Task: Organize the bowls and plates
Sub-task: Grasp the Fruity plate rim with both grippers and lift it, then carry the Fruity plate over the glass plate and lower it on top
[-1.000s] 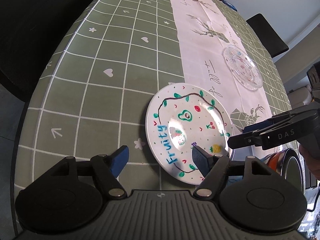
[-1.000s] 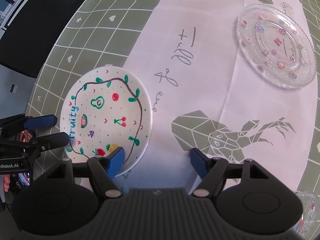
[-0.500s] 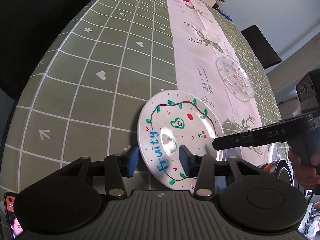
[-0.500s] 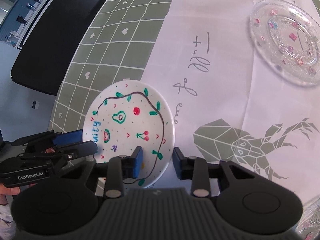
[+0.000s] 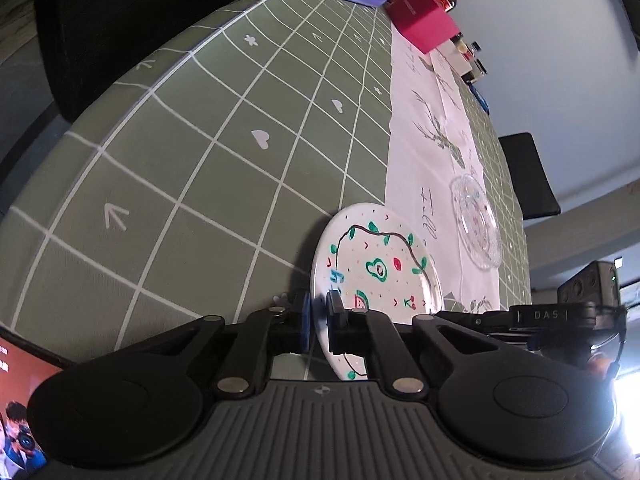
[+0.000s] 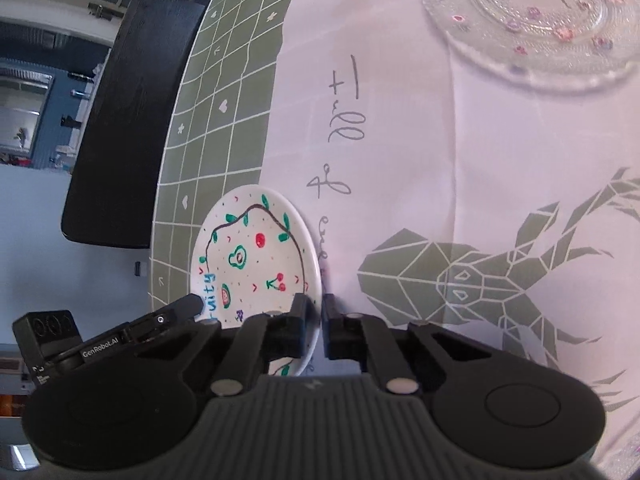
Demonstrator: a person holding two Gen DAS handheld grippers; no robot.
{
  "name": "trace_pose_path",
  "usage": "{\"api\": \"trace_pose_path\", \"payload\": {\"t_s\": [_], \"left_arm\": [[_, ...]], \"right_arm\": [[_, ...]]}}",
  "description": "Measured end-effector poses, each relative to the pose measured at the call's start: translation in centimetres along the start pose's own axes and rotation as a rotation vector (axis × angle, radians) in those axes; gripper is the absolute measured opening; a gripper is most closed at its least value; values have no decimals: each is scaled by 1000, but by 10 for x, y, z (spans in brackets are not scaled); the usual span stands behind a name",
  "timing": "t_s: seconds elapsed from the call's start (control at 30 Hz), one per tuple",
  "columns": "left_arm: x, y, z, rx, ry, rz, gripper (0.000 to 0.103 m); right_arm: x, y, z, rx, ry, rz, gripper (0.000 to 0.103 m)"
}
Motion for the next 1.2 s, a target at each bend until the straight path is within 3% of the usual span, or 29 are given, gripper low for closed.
{"api": "trace_pose_path", "payload": {"t_s": [0.63,1.2], "left_arm": [[36,-11,1,57,34,62,8],[135,-41,2,115,184,19,9]], "right_arm": [[-14,-22,-2,62,-70,-31,6],[-23,-125,-17,232,-115,-1,6]]}}
Point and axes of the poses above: each gripper's, at about its wrist camera, not at the fingertips, and y roughly the way its jaws point, x to its right, z to its top, the point moved 1 cm from there along y, roughly the way its jaws point, and after that the axes turned 15 degrees about z, right-handed, at the moved point
